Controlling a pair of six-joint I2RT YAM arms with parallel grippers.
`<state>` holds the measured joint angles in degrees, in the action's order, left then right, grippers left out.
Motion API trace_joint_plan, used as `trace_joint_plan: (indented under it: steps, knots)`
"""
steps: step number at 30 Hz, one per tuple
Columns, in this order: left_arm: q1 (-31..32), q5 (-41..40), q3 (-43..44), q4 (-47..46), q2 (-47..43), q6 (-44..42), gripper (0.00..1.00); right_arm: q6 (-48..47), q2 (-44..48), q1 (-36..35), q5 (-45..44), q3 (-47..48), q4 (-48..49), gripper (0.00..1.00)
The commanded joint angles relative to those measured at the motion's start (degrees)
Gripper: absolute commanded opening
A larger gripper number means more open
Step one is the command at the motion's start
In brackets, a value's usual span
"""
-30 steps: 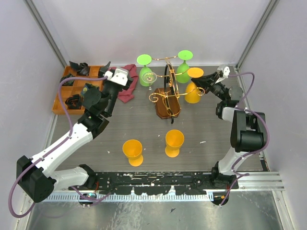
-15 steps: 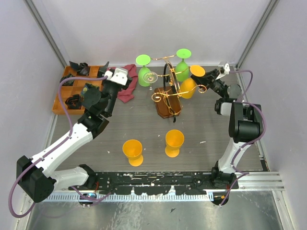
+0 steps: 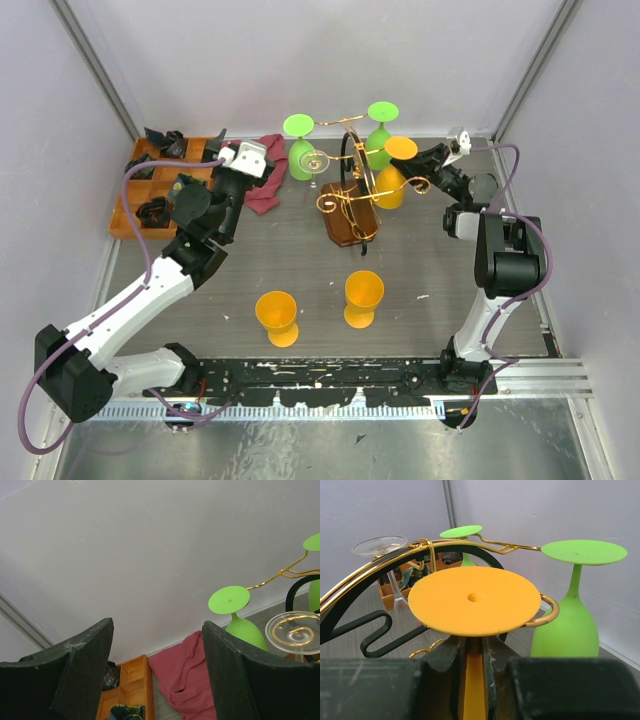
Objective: Place the wine glass upside down on the wine glass rack
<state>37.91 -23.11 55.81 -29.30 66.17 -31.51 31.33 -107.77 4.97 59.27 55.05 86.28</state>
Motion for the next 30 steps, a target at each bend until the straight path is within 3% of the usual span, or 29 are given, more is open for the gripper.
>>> trace_joint_plan:
  steps: [1, 13, 19, 30]
  knots:
    - [-0.3, -0.5, 0.0, -2.1, 0.6, -0.6, 0.78, -3.1, 1.0, -1.0, -0.7, 3.0, 1.3, 0.01]
    - [-0.4, -0.6, 0.1, -2.2, 1.1, -1.5, 0.78, -11.4, 2.1, -2.2, -5.6, 5.0, -10.4, 0.01]
    - [-0.7, -0.4, 0.2, -2.3, 1.1, -1.5, 0.78, -13.6, 3.8, -1.6, -11.9, 2.4, -10.8, 0.01]
    - [-1.0, 0.1, -0.1, -2.2, 1.1, -1.5, 0.78, -14.6, 6.7, 1.0, -15.0, -2.0, -10.1, 0.01]
